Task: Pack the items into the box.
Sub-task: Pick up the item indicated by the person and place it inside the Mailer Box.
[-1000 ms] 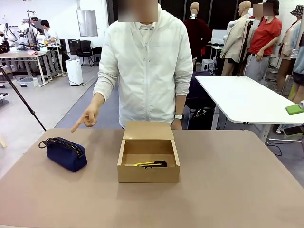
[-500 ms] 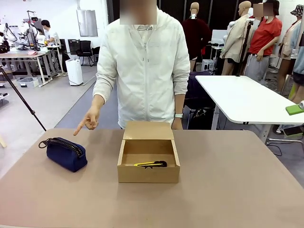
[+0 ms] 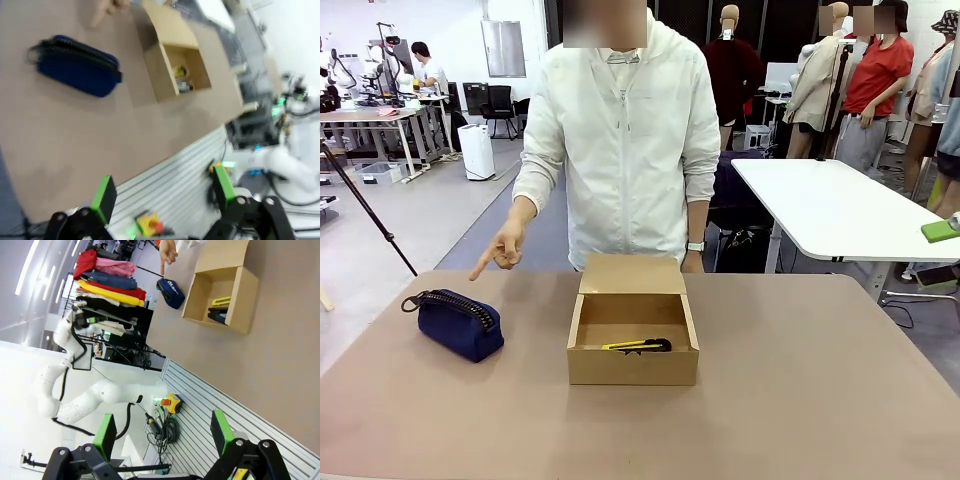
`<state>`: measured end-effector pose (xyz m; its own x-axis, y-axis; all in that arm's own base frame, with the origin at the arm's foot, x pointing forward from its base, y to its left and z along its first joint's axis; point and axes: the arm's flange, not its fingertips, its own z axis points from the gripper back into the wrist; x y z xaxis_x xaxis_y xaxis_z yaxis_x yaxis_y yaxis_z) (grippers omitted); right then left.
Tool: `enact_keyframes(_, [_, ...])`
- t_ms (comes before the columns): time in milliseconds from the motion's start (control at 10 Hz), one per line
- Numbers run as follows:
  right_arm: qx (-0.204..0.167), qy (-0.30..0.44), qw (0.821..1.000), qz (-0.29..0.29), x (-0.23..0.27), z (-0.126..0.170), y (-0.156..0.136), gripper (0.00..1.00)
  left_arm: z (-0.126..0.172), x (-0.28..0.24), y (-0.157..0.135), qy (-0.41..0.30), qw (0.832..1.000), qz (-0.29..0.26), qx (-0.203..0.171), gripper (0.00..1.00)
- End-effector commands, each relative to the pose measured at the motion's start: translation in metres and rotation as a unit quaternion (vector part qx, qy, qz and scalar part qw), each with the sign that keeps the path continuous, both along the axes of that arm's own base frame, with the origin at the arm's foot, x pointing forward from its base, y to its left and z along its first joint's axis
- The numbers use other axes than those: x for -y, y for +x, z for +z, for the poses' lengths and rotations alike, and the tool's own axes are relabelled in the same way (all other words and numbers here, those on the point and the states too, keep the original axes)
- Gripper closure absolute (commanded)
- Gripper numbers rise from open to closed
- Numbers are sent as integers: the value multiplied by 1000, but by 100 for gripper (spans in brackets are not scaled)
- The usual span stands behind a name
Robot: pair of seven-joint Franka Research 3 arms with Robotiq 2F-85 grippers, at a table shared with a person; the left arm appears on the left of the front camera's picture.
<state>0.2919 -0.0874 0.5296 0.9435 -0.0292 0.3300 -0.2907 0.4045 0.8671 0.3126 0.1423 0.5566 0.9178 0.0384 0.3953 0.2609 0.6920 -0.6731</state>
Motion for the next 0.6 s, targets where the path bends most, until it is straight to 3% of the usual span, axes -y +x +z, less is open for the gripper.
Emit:
enact_keyframes(0, [5, -5, 1000, 8, 3, 0, -2, 0, 35, 66, 81, 176, 964, -194, -36, 0])
enact_keyframes(100, [5, -5, 1000, 8, 3, 0, -2, 0, 34, 111, 110, 243, 944, -217, -55, 0])
enact_keyframes(300, [5, -5, 1000, 8, 3, 0, -2, 0, 18, 183, 131, 407, 885, -214, -68, 0])
enact_keyframes(400, [5, -5, 1000, 8, 3, 0, -2, 0, 1, 202, 137, 460, 862, -199, -79, 0])
enact_keyframes(500, [5, -5, 1000, 8, 3, 0, -2, 0, -18, 204, 146, 497, 852, -140, -90, 0])
